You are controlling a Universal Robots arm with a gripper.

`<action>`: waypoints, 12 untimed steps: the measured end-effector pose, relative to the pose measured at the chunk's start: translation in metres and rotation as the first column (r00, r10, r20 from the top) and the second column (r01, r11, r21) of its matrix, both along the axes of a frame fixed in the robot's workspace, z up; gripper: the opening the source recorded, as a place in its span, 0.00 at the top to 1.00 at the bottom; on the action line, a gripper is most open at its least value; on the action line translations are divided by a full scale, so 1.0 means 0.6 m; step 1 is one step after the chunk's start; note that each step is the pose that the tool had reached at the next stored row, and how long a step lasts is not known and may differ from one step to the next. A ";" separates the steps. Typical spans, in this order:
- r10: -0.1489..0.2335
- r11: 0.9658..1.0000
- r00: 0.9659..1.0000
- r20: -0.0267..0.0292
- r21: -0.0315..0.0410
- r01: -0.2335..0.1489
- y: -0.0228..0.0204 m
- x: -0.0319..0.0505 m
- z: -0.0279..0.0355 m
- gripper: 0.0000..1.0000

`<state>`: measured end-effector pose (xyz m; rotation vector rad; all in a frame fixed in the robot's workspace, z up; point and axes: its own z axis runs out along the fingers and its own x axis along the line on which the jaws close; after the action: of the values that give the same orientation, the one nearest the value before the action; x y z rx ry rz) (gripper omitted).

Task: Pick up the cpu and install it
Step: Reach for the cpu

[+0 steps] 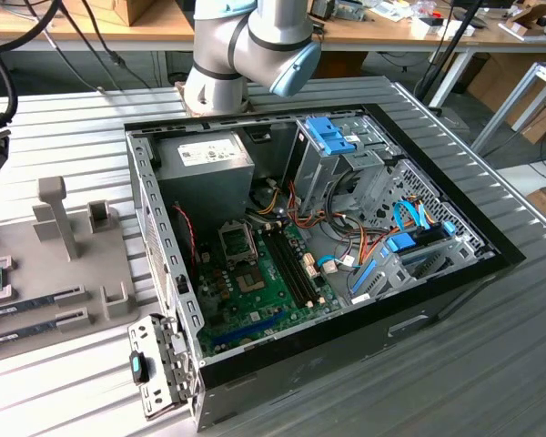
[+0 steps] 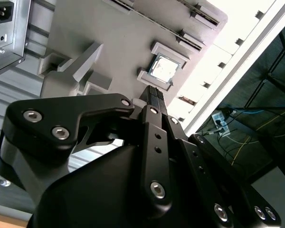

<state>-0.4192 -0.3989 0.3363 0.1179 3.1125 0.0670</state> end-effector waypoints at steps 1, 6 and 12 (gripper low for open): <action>0.000 1.000 1.000 0.000 0.000 0.000 0.0000 0.000 -0.001 0.89; 0.000 1.000 1.000 0.000 0.000 0.000 0.0000 0.000 -0.005 0.89; 0.000 1.000 1.000 0.000 0.000 0.000 0.0000 0.000 -0.010 0.89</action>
<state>-0.4192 -0.3989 0.3305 0.1180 3.1125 0.0671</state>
